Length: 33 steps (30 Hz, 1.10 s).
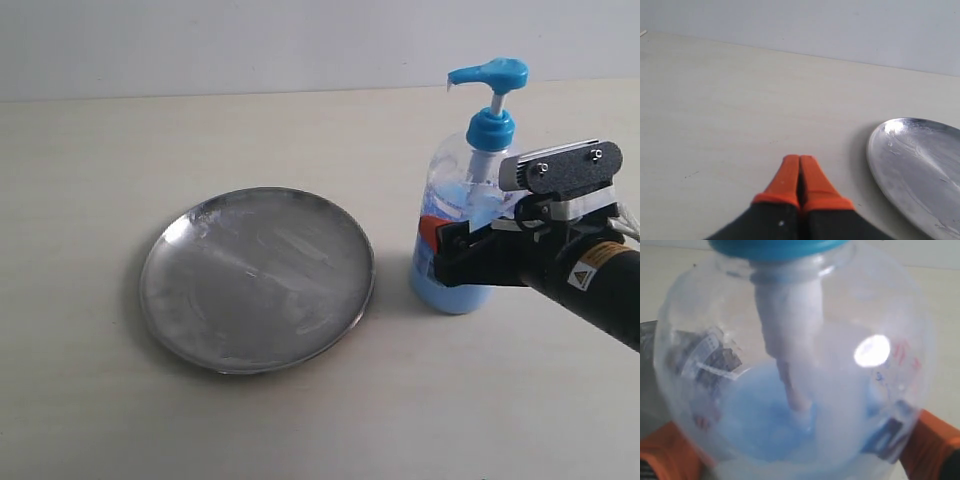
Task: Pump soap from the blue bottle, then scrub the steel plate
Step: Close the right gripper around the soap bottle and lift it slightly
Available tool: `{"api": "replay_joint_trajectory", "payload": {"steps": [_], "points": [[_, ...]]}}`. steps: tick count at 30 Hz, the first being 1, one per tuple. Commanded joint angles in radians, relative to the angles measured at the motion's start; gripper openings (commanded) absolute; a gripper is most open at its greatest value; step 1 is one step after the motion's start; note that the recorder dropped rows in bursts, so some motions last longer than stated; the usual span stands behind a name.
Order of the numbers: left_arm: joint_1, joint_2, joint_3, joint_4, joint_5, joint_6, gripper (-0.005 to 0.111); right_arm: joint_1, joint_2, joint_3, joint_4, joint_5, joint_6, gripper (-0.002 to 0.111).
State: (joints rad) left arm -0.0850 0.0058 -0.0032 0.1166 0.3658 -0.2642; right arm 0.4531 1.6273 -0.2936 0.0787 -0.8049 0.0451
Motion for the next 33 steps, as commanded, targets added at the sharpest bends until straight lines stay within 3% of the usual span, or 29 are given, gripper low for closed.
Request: {"api": "replay_joint_trajectory", "payload": {"steps": [1, 33], "points": [[0.002, -0.006, 0.003, 0.003, -0.002, 0.002, 0.0, 0.001, 0.041, -0.038, 0.0, -0.03, 0.006, 0.088], [0.002, -0.006, 0.003, 0.003, -0.002, 0.002, 0.0, 0.001, 0.084, -0.094, 0.131, -0.069, -0.045, 0.088]]}}
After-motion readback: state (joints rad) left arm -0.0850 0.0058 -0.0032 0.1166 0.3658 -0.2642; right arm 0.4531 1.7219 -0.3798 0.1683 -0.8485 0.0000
